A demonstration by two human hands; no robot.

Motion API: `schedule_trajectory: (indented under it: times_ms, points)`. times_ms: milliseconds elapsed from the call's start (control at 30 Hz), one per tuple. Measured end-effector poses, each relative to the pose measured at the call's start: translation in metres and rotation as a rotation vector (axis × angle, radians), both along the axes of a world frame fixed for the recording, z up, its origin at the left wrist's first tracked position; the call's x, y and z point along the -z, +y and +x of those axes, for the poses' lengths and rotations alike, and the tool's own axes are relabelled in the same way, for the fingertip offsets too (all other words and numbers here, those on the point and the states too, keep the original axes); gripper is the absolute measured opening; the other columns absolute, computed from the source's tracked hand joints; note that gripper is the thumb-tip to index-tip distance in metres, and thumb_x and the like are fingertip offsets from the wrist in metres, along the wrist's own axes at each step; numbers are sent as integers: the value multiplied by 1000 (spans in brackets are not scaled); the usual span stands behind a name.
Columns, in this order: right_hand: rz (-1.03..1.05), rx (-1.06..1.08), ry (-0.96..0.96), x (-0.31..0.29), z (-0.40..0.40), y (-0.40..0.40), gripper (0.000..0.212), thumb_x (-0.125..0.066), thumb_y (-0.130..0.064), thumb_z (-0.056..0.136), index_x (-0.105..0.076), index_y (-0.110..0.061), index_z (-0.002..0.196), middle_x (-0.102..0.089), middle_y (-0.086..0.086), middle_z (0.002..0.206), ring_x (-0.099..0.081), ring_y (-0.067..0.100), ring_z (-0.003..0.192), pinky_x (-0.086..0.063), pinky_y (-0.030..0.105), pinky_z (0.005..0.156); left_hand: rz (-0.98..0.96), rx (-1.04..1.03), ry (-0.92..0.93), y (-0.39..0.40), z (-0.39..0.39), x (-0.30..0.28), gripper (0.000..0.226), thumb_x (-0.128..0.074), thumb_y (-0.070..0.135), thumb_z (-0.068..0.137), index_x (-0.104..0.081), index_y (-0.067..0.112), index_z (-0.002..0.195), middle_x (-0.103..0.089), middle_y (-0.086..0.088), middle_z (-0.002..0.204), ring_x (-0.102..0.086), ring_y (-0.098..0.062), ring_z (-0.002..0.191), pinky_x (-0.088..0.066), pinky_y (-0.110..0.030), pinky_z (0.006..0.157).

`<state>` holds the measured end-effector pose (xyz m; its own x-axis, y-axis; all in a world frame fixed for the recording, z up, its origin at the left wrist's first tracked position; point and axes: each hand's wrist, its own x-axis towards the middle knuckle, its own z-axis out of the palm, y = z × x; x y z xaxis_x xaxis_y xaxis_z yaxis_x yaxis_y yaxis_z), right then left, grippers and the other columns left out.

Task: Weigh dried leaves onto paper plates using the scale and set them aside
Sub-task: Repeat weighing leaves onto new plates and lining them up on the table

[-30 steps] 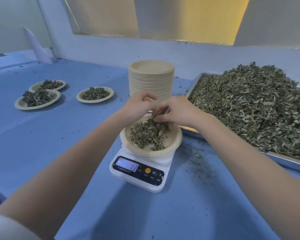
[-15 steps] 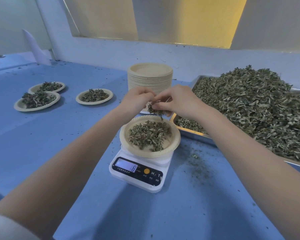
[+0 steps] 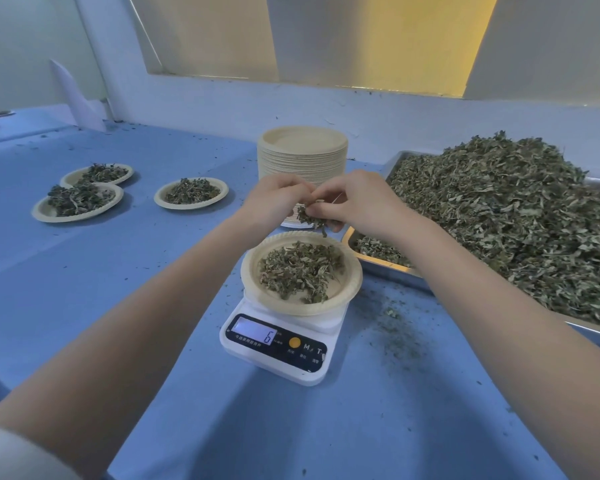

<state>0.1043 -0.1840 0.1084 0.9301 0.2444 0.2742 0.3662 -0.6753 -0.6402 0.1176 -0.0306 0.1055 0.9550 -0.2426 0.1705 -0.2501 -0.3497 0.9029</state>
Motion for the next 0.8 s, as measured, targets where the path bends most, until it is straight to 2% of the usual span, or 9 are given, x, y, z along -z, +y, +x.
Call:
schedule_trajectory:
  times_ms: [167,300,367,500,567,633,667,733,800]
  points:
    - [-11,34,-45,-1,0,-12,4,-72,-24,84,-72,-27,87,-58,-31,51,-56,-6,46,-36,2,46,-11,11,-9,-9,2,1,15,-53,11,89,-66,18,90,-58,12,77,-47,1,64,-35,-14,55]
    - [-82,123,-107,-1,3,-26,3,-69,-23,86,-72,-25,87,-59,-20,52,-56,-1,45,-39,3,50,-16,-11,9,-13,7,6,14,-55,13,89,-67,16,96,-57,10,81,-47,-3,67,-36,-19,58]
    - [-101,172,-119,0,5,-33,2,-69,-24,86,-70,-25,86,-59,-19,60,-59,2,49,-39,2,52,-4,-14,11,-14,8,8,12,-56,14,88,-66,19,94,-58,9,84,-48,-4,69,-37,-21,61]
    - [-148,222,-160,6,11,-42,5,-68,-23,87,-68,-26,82,-57,-18,58,-56,-1,48,-40,2,58,23,-2,14,-15,12,13,12,-58,16,87,-65,25,89,-58,8,86,-48,-6,73,-37,-26,70]
    - [-187,263,-159,9,17,-47,4,-67,-24,87,-70,-22,86,-55,-17,57,-56,2,52,-43,8,63,27,-2,18,-15,14,14,13,-59,15,87,-65,26,89,-57,9,84,-48,-5,73,-37,-27,73]
    - [-223,312,-123,15,23,-55,10,-66,-23,88,-72,-16,91,-55,-13,60,-57,10,59,-49,18,71,31,-1,21,-14,16,15,14,-59,14,86,-65,27,89,-55,9,80,-48,-4,72,-37,-25,69]
    - [-221,330,-91,18,25,-60,12,-66,-22,89,-72,-14,93,-57,-10,62,-58,12,60,-50,17,70,37,-1,27,-13,16,16,14,-59,15,86,-65,27,88,-55,9,79,-48,-5,72,-37,-25,67]
    - [-161,349,-29,24,26,-66,12,-65,-21,90,-72,-13,95,-63,-3,67,-61,13,56,-46,8,59,53,0,37,-12,18,18,14,-59,15,86,-65,28,89,-55,7,80,-48,-6,72,-36,-24,64]
    - [-94,350,-12,28,24,-67,10,-65,-21,89,-73,-15,93,-67,-2,68,-61,10,53,-46,7,57,66,8,42,-12,20,20,15,-58,14,86,-64,27,90,-54,7,78,-48,-7,71,-36,-24,63]
